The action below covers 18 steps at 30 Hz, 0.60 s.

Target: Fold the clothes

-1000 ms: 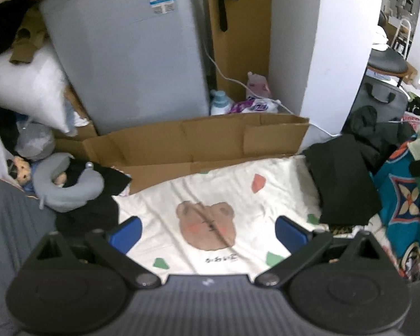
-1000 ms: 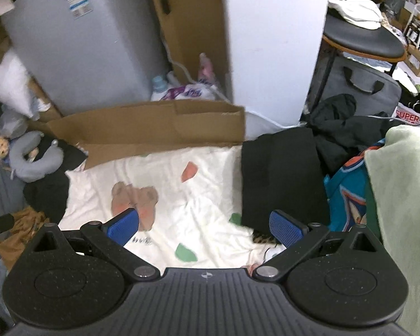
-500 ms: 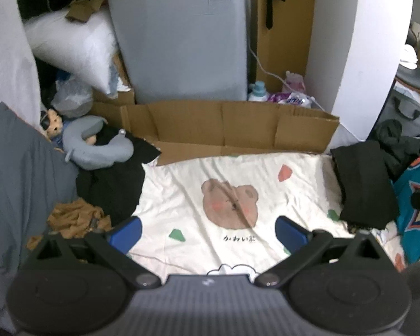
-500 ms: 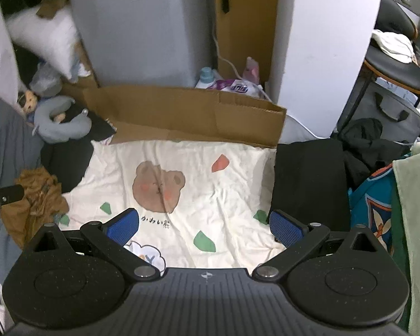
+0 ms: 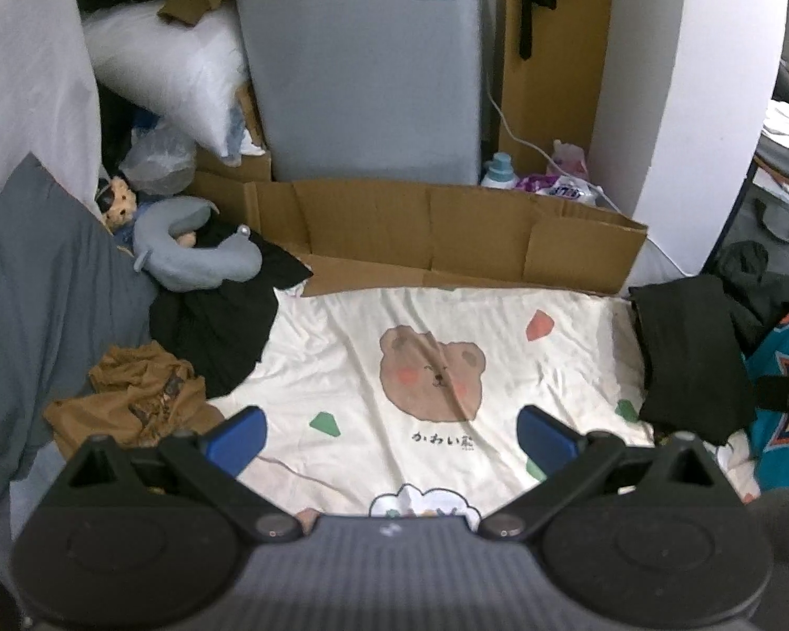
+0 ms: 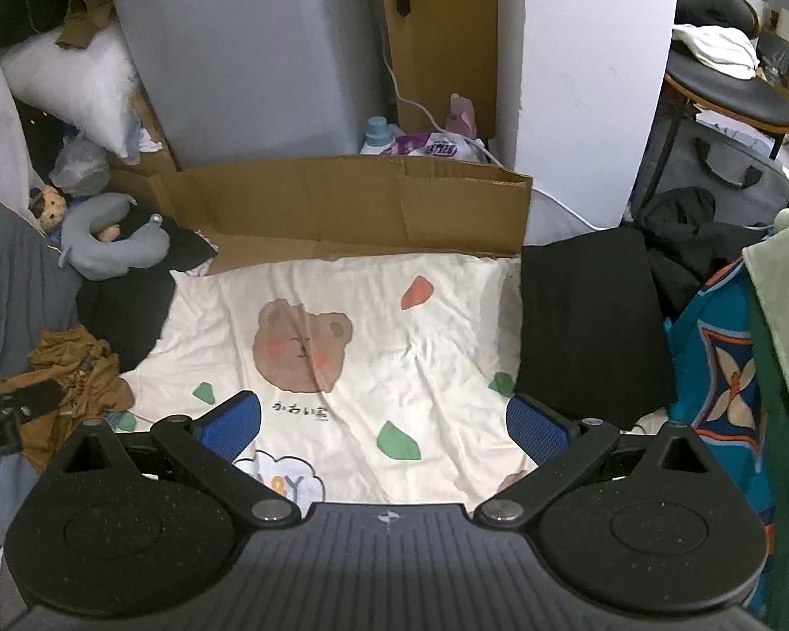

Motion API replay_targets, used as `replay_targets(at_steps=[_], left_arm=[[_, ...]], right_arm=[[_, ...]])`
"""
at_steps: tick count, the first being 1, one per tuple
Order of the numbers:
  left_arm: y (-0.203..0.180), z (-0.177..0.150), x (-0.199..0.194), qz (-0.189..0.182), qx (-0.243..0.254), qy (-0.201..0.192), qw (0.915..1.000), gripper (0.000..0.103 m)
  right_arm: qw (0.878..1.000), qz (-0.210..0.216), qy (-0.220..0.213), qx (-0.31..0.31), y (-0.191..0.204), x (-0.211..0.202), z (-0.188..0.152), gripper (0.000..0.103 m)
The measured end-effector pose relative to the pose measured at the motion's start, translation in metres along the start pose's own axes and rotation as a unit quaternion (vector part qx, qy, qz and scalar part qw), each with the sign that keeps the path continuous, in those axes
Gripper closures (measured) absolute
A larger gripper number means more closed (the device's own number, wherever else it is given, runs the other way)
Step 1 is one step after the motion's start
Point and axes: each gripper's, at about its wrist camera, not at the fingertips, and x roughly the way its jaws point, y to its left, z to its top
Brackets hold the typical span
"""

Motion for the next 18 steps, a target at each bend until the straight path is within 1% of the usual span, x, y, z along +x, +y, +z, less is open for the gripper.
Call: replay_targets(at_steps=[4, 7, 9, 12, 15, 17, 18], left_arm=[[-0.003, -0.007, -0.003, -0.003, 0.0, -0.008, 1.0, 0.001], [-0.003, -0.011, -0.004, -0.01, -0.011, -0.018, 0.9997, 0.001], [-0.002, -0.016, -0.002, -0.013, -0.02, -0.017, 0.9996, 0.001], [-0.002, -0.023, 0.001, -0.014, -0.015, -0.02, 0.9996, 0.001], [-0.002, -0.032, 0.005, -0.017, -0.01, -0.019, 0.9996, 0.001], [-0.001, -0.037, 0.008, -0.018, -0.014, -0.019, 0.9996, 0.001], [0.0, -0.039, 0.009, -0.019, -0.017, -0.021, 0.9994, 0.001]], right_arm=[[1.0, -0.002, -0.005, 0.005, -0.001, -0.003, -0.01, 0.001], [1.0, -0.004, -0.014, 0.005, -0.002, -0.005, -0.017, 0.001], [1.0, -0.006, -0.022, -0.002, -0.003, -0.008, -0.023, 0.001], [0.999, -0.009, -0.032, -0.02, -0.002, -0.012, -0.03, 0.001], [0.999, 0.002, -0.036, -0.021, -0.005, -0.016, -0.035, 0.001], [0.999, -0.005, -0.037, -0.027, -0.007, -0.016, -0.039, 0.001], [0.999, -0.001, -0.036, -0.019, -0.01, -0.016, -0.042, 0.001]])
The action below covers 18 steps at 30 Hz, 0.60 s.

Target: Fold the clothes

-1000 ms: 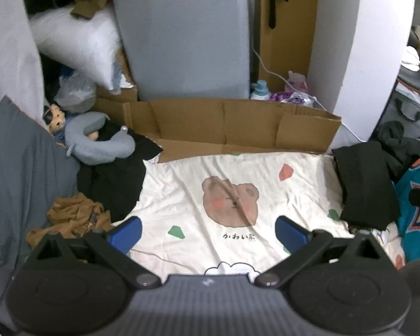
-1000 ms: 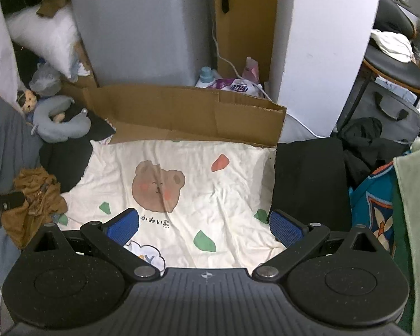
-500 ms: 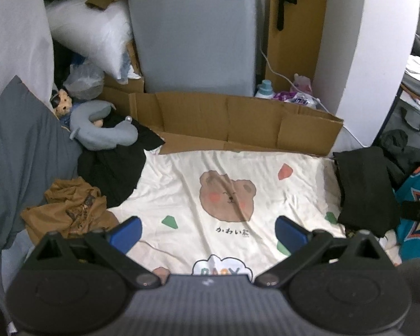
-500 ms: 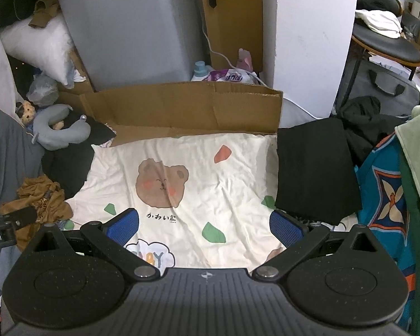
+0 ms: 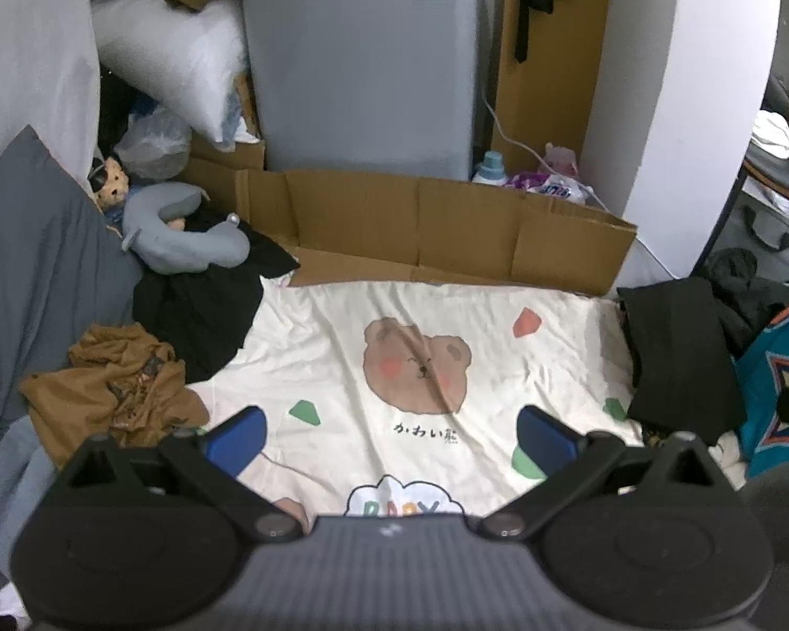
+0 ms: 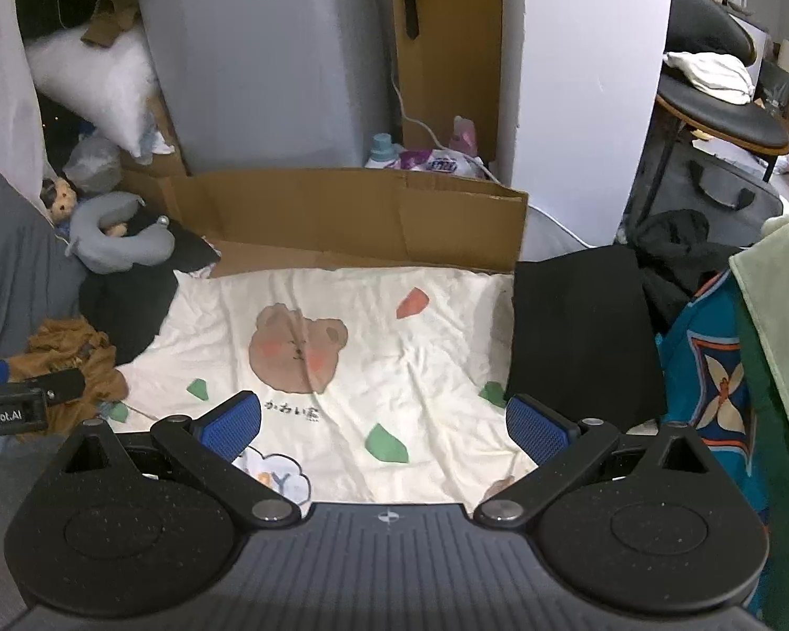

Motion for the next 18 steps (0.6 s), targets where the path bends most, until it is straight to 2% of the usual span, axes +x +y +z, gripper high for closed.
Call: replay_targets(at_steps=[3, 5, 9, 14, 18], left_arm=[[0.006, -0.001, -0.001, -0.01, -0.017, -0.014, 0.9997, 0.001], [0.006, 0.0, 0.002, -0.008, -0.018, -0.005, 0.9998, 0.001], [0.002, -0.002, 0.002, 0.01, -0.009, -0.009, 0.9999, 0.001], [-0.007, -0.002, 0.003, 0.03, 0.009, -0.006, 0.9995, 0.001], [-0.014, -0.002, 0.003, 0.036, 0.018, -0.005, 0.9992, 0.001]], right_arm=[[1.0, 0.008, -0.001, 0.021, -0.006, 0.001, -0.008, 0.001], [1.0, 0.004, -0.013, 0.01, -0.003, -0.001, -0.01, 0.001], [1.0, 0.013, -0.007, -0.001, -0.001, 0.005, -0.013, 0.001], [0.999, 0.028, -0.006, 0.023, -0.008, 0.008, -0.015, 0.001], [1.0, 0.015, 0.0, -0.003, 0.0, 0.012, -0.016, 0.001]])
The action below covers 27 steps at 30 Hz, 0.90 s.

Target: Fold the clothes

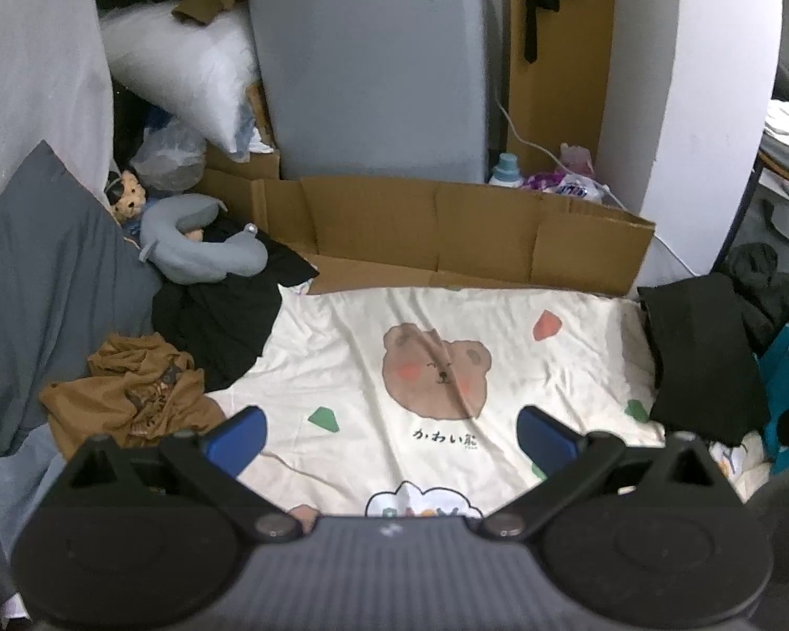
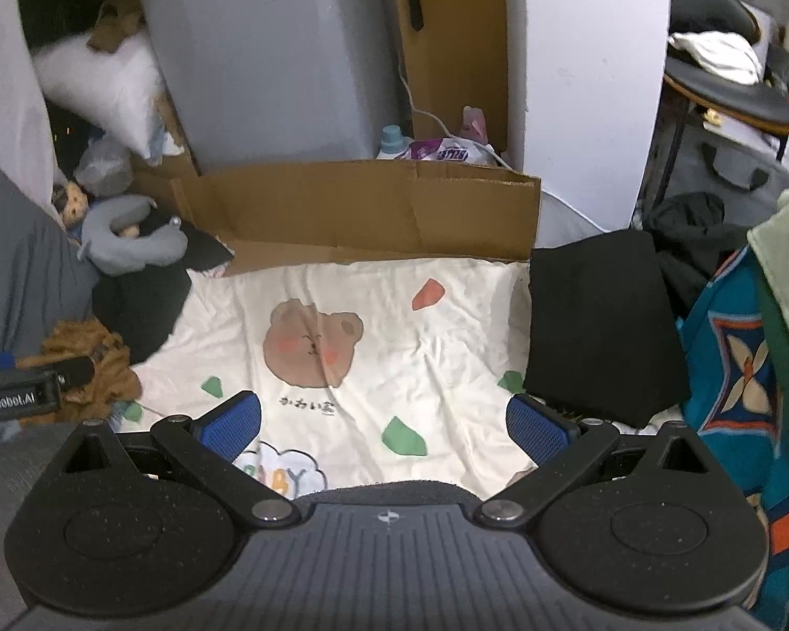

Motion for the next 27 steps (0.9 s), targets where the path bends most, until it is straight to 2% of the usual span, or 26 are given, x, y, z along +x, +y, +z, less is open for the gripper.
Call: replay_targets(at_steps=[3, 8, 27], left_arm=[[-0.006, -0.001, -0.001, 0.004, 0.011, 0.002, 0.9999, 0.001], [-0.008, -0.002, -0.004, 0.007, 0.014, 0.004, 0.9999, 0.001], [0.002, -0.004, -0.004, -0.017, -0.01, 0.031, 0.9993, 0.001]], right_arm=[[1.0, -0.007, 0.015, -0.007, 0.001, 0.006, 0.0, 0.001], [0.999, 0.008, 0.044, 0.004, 0.0, 0.014, 0.004, 0.001], [0.998, -0.007, 0.054, -0.025, 0.013, 0.011, 0.005, 0.001]])
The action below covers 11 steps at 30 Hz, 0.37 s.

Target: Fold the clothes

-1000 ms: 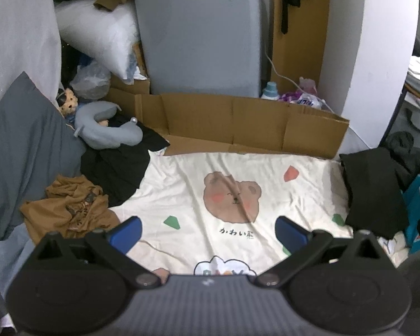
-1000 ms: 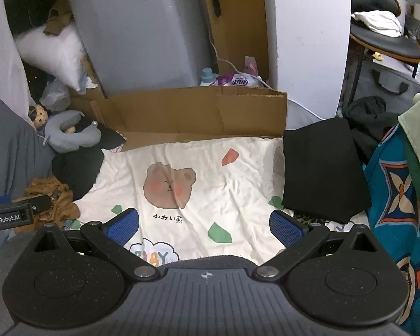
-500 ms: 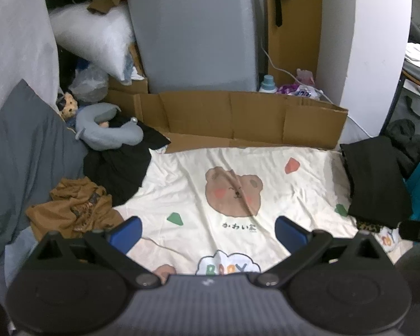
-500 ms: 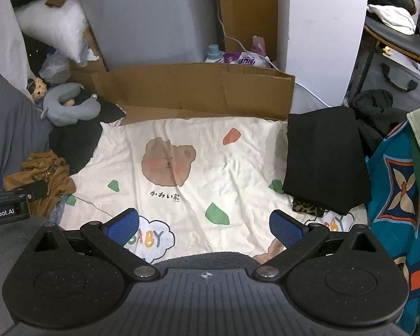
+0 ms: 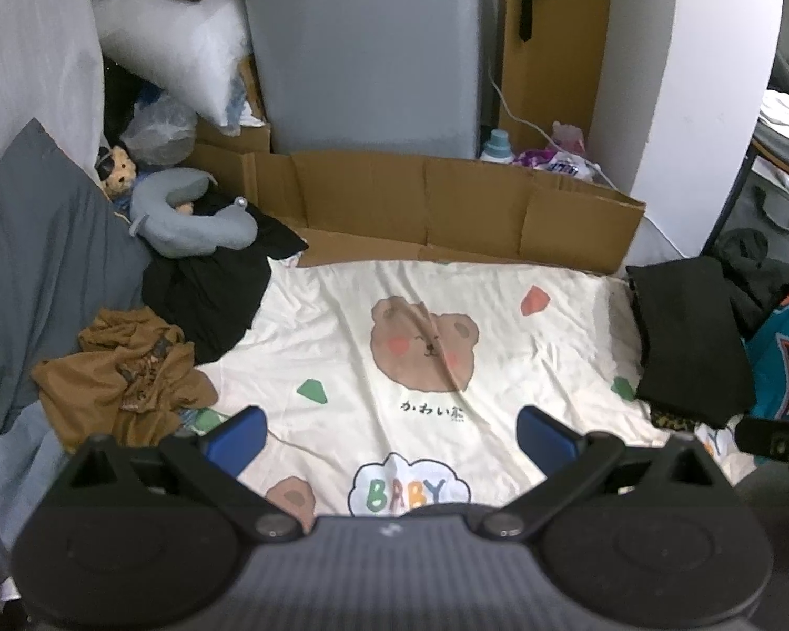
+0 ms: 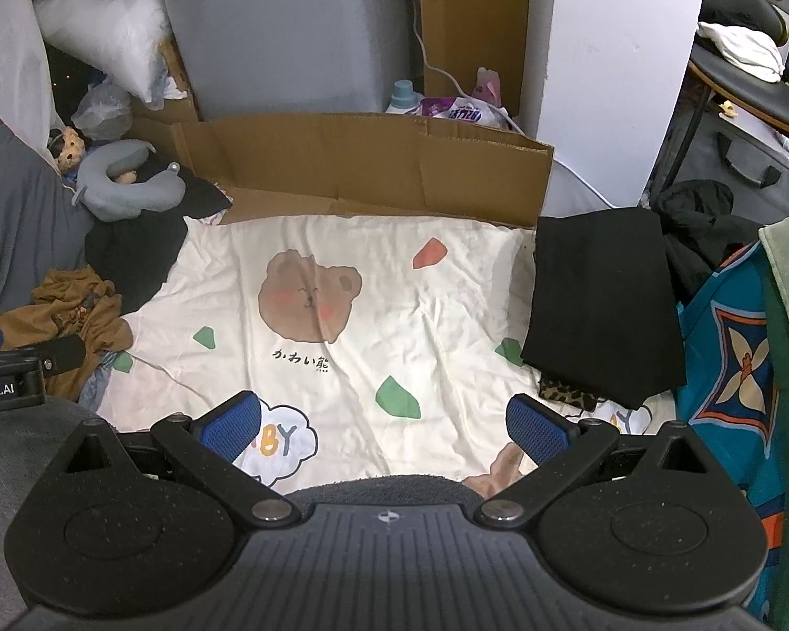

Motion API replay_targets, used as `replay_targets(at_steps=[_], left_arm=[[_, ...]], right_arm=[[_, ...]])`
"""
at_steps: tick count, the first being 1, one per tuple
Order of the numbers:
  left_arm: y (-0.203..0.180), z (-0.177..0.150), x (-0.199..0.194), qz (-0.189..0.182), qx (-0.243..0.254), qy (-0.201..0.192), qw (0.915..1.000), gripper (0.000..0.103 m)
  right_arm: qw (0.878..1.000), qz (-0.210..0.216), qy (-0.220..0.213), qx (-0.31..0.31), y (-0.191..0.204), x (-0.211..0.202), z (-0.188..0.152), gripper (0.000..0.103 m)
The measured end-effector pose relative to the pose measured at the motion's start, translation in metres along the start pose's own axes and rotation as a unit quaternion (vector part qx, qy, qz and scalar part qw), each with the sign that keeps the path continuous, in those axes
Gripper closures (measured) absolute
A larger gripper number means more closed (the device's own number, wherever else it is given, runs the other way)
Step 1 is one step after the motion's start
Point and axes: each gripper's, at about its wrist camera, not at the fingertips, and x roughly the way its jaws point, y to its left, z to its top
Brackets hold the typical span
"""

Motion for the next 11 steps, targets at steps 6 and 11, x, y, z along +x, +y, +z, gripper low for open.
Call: replay_targets(at_steps=[6, 11], left_arm=[[-0.0031, 0.0015, 0.0026, -0.005, -0.001, 0.019, 0.9998, 0.001], [-0.0067, 0.0015, 0.0033, -0.015, -0.004, 0.031, 0.9994, 0.001]], right_arm=[[1.0, 0.005, 0.002, 0.004, 0.0015, 0.0005, 0.0001, 0.001], [1.0, 0.01, 0.008, 0.001, 0.0037, -0.0001, 0.0012, 0.001]])
